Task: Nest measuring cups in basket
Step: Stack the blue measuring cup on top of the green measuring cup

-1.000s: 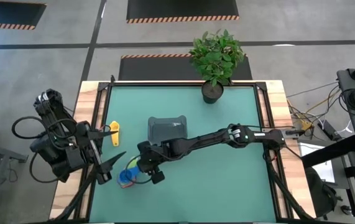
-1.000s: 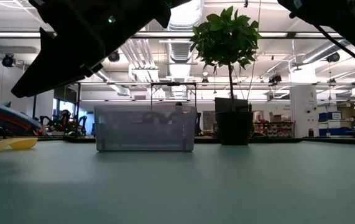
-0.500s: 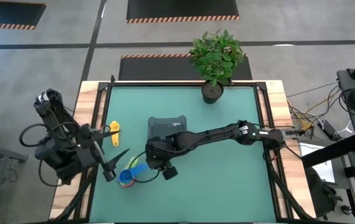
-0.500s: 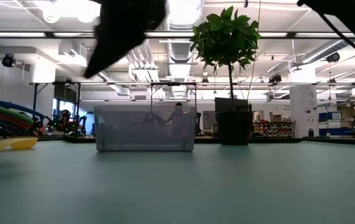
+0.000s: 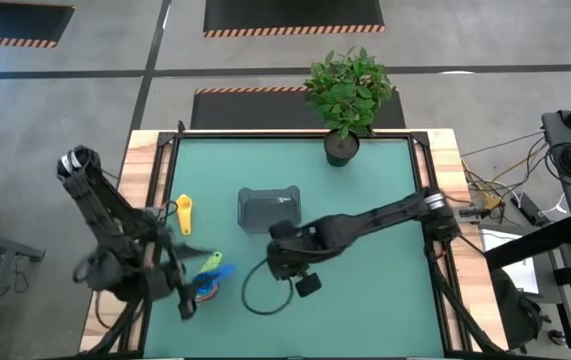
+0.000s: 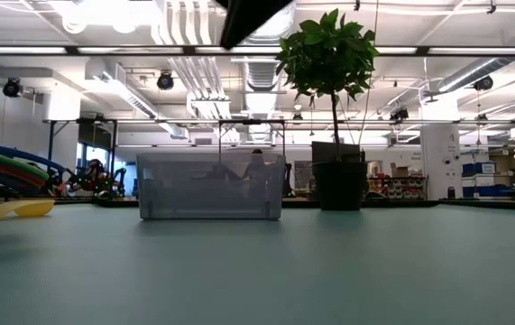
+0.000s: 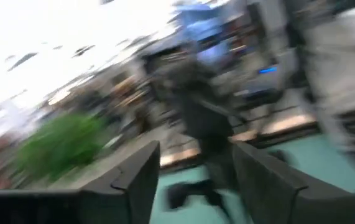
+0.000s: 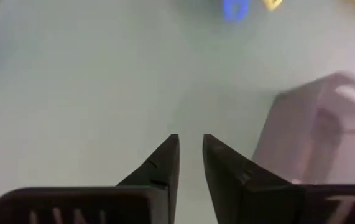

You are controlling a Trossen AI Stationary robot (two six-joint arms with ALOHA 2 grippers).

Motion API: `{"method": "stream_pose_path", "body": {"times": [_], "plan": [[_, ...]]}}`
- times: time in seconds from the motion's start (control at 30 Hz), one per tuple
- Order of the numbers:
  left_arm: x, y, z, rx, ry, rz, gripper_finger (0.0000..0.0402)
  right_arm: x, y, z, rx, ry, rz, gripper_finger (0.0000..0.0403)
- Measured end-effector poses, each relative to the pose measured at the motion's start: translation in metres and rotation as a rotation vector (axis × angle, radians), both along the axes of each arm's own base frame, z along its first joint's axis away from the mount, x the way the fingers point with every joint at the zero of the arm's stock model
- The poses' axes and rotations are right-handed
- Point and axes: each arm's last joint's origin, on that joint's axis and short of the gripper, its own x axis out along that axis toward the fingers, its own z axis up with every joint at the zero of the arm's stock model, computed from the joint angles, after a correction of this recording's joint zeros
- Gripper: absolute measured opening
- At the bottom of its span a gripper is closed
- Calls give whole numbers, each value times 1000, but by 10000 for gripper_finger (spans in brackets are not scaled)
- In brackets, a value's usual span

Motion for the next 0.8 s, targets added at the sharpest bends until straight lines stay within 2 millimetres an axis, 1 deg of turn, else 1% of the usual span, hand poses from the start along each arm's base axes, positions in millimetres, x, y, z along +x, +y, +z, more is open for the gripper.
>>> {"method": "stream_pose_path", "body": {"times": [0.07, 0.17, 0.23, 0.33, 0.4, 0.57, 0.7, 0.8], "plan": [[5, -2, -10, 17, 6, -103, 168, -10, 3, 4, 12, -78, 12, 43], [13, 1, -19, -14, 40, -162, 139, -23, 4, 8, 42, -198, 29, 32], [20, 4, -28, -20, 94, -220, 119, -31, 2, 6, 55, -270, 40, 27], [31, 9, -39, -60, 181, -352, 85, -42, -1, 7, 76, -396, 50, 26], [36, 15, -44, -103, 235, -391, 62, -49, -4, 5, 75, -469, 45, 26], [46, 33, -63, -197, 411, -337, 8, -67, -12, 1, 48, -595, -4, 26], [53, 52, -81, -337, 589, -265, 3, -78, -16, 4, 58, -681, -12, 26], [60, 57, -96, -406, 703, -244, 1, -83, -17, 0, 63, -699, -12, 26]]}}
